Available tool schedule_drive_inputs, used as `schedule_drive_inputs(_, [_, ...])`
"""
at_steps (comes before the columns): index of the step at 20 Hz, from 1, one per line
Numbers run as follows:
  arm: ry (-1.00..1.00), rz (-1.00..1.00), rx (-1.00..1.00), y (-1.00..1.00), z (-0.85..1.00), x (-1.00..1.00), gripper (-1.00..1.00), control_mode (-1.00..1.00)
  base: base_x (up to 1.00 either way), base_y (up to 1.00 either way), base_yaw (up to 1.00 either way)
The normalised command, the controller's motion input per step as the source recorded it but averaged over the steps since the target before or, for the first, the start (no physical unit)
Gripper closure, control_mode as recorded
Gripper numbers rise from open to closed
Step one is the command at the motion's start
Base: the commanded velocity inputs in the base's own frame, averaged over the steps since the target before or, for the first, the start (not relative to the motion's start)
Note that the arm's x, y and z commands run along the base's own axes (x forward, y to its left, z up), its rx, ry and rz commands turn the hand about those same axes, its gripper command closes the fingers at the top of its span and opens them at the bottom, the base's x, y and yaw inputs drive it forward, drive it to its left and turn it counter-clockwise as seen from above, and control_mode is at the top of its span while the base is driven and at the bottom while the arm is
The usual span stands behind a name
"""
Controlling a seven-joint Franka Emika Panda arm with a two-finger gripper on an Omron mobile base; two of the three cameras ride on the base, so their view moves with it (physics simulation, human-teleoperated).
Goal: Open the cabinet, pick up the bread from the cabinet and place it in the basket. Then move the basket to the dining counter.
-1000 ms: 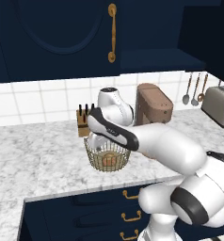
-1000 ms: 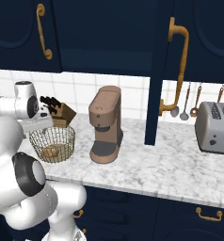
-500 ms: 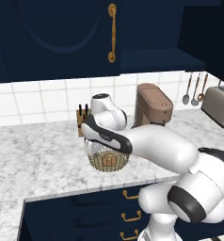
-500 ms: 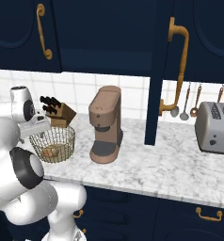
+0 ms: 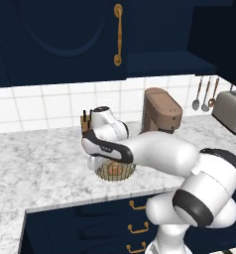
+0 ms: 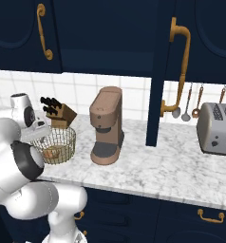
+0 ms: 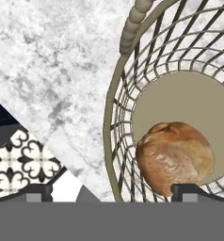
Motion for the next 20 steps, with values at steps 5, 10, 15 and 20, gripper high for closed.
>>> schedule_drive_inputs(5, [-0.01, 0.07, -0.03, 0.0, -0.28, 0.21, -1.0, -1.0, 0.0, 0.0, 0.0])
schedule_drive_inputs(10, [-0.07, 0.08, -0.02, 0.0, -0.29, 0.12, -1.0, -1.0, 0.0, 0.0, 0.0])
schedule_drive_inputs(15, [-0.06, 0.09, 0.0, 0.0, -0.28, 0.03, -1.0, -1.0, 0.0, 0.0, 0.0])
schedule_drive_inputs(20, [-0.01, 0.04, 0.0, 0.0, -0.09, 0.0, 1.0, -1.0, 0.0, 0.0, 0.0])
